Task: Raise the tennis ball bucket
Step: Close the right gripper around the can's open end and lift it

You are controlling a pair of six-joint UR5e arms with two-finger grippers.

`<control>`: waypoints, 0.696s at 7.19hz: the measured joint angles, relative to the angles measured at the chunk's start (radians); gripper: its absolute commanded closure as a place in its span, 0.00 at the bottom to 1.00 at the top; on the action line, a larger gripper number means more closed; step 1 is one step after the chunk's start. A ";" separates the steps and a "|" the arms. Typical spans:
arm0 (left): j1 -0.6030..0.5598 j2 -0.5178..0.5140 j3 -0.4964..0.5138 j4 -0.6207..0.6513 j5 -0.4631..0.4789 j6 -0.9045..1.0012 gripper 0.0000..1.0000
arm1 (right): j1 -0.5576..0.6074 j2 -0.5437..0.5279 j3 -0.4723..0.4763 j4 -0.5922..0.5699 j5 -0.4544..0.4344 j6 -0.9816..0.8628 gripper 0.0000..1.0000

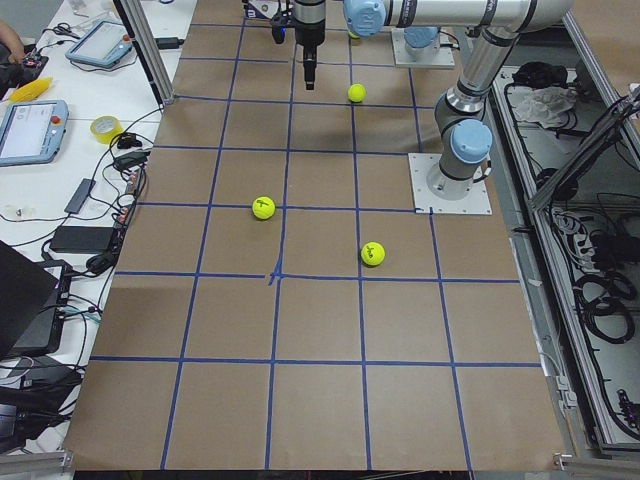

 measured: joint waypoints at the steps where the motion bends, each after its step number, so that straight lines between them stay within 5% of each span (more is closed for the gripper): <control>1: 0.000 0.000 0.000 0.001 0.001 0.000 0.00 | -0.002 0.013 0.001 -0.001 -0.006 -0.003 0.01; 5: 0.000 0.000 0.000 0.000 0.001 0.000 0.00 | -0.005 0.046 -0.015 -0.033 -0.004 0.009 0.23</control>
